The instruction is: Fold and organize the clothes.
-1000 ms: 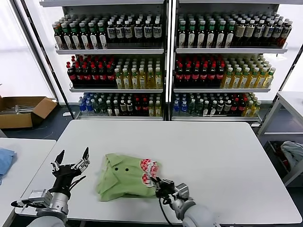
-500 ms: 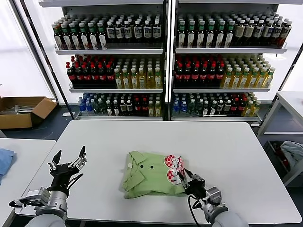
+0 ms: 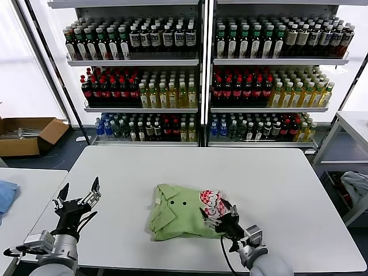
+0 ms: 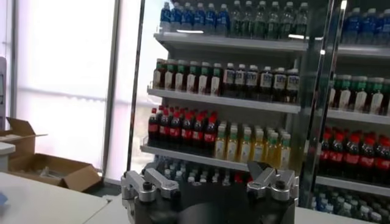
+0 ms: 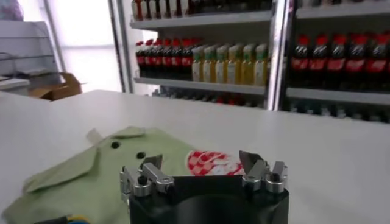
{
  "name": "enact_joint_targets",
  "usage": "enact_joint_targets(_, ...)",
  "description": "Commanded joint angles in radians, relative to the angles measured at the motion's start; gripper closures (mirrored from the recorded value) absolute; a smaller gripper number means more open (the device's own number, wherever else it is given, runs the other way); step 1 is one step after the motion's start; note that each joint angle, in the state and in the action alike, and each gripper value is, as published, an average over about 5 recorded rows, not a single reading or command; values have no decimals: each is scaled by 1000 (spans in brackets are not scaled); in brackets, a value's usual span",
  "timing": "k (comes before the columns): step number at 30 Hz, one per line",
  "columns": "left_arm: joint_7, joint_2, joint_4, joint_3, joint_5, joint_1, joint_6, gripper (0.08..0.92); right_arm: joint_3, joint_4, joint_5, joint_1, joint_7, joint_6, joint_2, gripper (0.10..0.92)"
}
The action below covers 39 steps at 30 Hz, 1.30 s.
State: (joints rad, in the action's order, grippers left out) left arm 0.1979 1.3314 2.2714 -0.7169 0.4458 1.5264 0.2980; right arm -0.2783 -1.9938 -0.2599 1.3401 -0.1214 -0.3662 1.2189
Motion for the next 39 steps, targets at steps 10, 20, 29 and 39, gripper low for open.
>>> enact_joint_targets(10,2,26,25,8,12,20,-5,177,33,-69,-6,4,46,-5,16,203)
enact_joint_targets(20,-160,3,27,-60,14,57,-5,177,-101,-172,7,28,41,151,22,203)
enact_joint_targets(29,-396,-65,-10,-117,16,68,65,177,-409,-209,-116,228,-74,262,-10,203)
enact_joint_targets(39,-532,-61,-56,-166,32,41,59,177,-516,-182,-77,315,-133,275,63,203)
